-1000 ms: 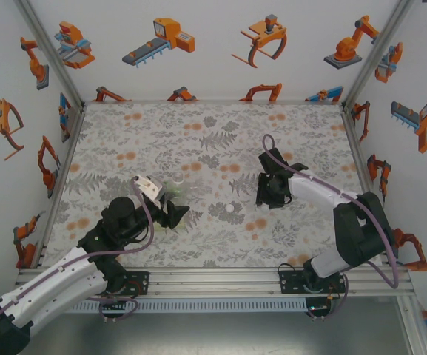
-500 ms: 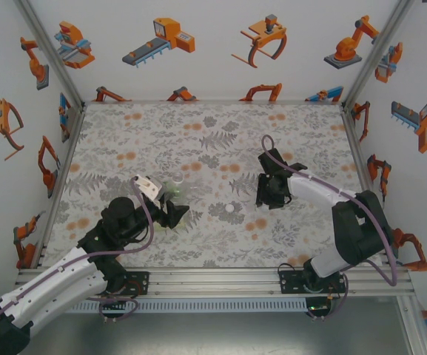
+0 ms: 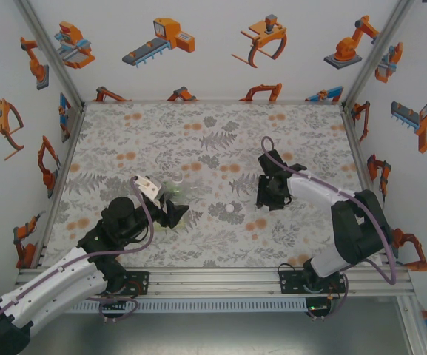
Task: Screw on the bottle caps
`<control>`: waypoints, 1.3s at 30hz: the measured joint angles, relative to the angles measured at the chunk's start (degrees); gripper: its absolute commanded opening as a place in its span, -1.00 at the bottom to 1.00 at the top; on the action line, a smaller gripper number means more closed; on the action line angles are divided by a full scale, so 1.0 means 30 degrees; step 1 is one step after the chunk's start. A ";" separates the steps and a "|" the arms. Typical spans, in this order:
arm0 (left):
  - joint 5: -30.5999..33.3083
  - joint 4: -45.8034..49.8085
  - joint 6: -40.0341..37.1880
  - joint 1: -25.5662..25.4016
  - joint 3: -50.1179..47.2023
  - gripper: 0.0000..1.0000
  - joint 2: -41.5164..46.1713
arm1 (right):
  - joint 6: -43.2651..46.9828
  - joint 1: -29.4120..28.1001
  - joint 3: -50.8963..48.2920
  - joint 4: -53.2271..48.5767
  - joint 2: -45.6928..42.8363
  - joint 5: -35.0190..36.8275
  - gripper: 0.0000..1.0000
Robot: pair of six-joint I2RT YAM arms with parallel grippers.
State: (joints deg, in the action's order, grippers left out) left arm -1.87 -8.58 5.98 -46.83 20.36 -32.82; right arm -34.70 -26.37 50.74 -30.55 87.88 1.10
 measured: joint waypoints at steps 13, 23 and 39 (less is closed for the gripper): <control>0.0197 -0.0007 0.0087 0.0000 0.0000 -1.00 -0.0095 | 0.0000 0.0000 -0.0386 0.0087 0.0117 0.0000 -0.14; 0.0204 -0.0131 0.0131 0.0000 0.0000 -1.00 -0.0240 | 0.0007 0.0146 -0.0372 -0.0073 -0.0452 0.0051 -0.12; 0.0197 -0.0291 0.0211 0.0000 0.0000 -1.00 -0.0357 | 0.0073 0.0393 -0.0372 -0.0219 -0.0583 0.0379 -0.07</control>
State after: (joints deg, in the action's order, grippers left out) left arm -1.28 -9.45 6.61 -46.83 20.36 -33.89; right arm -34.48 -25.19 49.63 -31.20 86.13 2.24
